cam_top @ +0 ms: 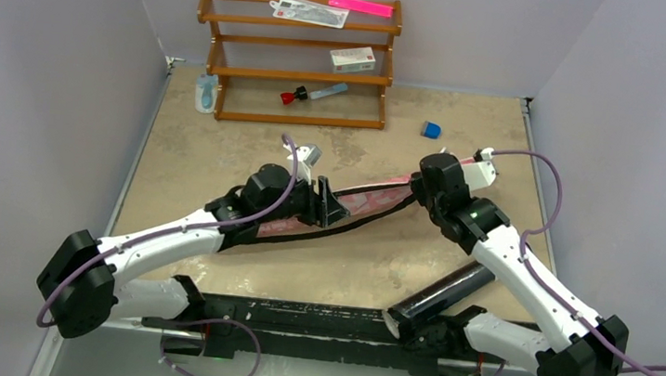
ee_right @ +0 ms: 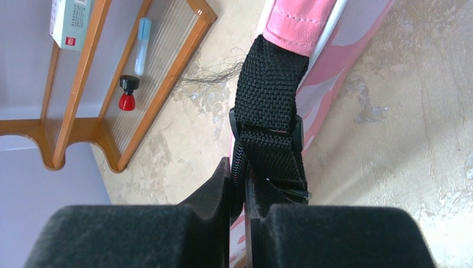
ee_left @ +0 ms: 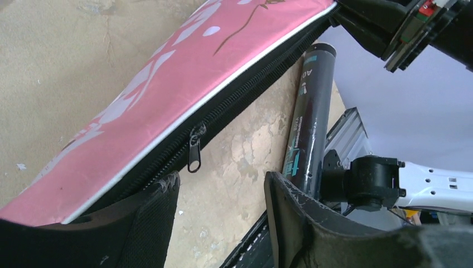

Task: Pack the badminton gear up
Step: Zip the racket bag at the center of the board.

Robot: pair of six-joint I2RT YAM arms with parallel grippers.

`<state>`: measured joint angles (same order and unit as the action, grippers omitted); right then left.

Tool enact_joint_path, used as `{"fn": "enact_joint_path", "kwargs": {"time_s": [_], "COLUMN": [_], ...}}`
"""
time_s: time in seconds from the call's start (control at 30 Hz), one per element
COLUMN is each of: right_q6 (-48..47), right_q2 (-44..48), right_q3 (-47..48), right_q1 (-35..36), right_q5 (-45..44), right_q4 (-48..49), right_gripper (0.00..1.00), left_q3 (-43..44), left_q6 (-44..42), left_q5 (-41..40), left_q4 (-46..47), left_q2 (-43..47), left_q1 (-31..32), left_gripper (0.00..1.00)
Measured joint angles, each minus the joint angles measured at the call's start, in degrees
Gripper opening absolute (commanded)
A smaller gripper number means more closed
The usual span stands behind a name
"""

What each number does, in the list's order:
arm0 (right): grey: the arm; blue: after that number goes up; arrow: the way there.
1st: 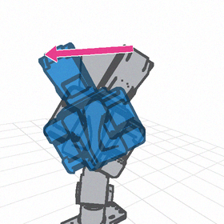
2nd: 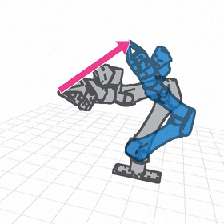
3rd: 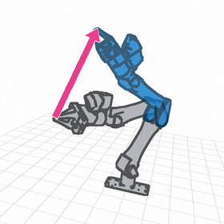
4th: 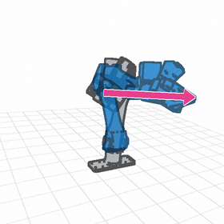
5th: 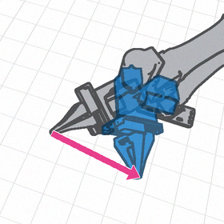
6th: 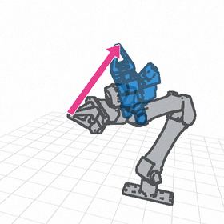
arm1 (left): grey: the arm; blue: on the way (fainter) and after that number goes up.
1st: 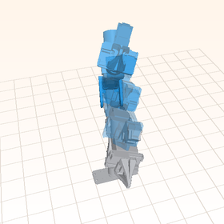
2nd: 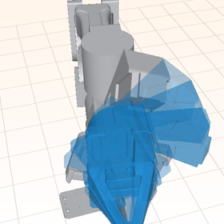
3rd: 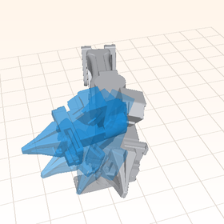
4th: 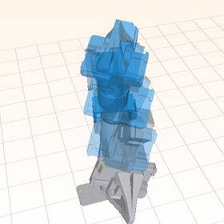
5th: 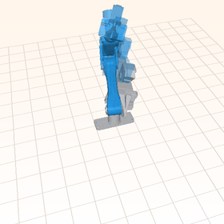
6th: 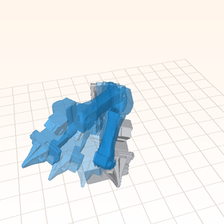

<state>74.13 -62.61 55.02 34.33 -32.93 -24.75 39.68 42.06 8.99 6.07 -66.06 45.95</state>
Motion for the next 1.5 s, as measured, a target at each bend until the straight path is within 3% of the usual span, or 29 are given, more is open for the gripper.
{"fn": "enact_joint_path", "kwargs": {"time_s": [0.23,0.43,1.2,1.5], "right_q6": [0.28,0.26,0.22,0.22], "right_q2": [0.5,0.63,1.16,1.18], "right_q3": [-0.28,-0.31,-0.39,-0.42], "right_q1": [0.0,0.0,-0.02,-0.11], "right_q5": [0.13,0.17,1.22,1.64], "right_q4": [0.0,0.02,0.79,1.11], "right_gripper": [0.0,0.0,0.0,0.0], "left_q3": [-0.02,-0.46,-2.97,-2.97], "left_q6": [2.38,3.45,5.18,5.11], "left_q5": [1.88,2.05,-4.0,-6.45], "left_q4": [3.28,5.77,11.08,12.39], "left_q2": [-2.91,-3.23,-3.39,-4.98], "left_q1": [-1.99,-2.1,-2.1,-2.1], "left_gripper": [0.51,0.4,0.28,0.17]}}
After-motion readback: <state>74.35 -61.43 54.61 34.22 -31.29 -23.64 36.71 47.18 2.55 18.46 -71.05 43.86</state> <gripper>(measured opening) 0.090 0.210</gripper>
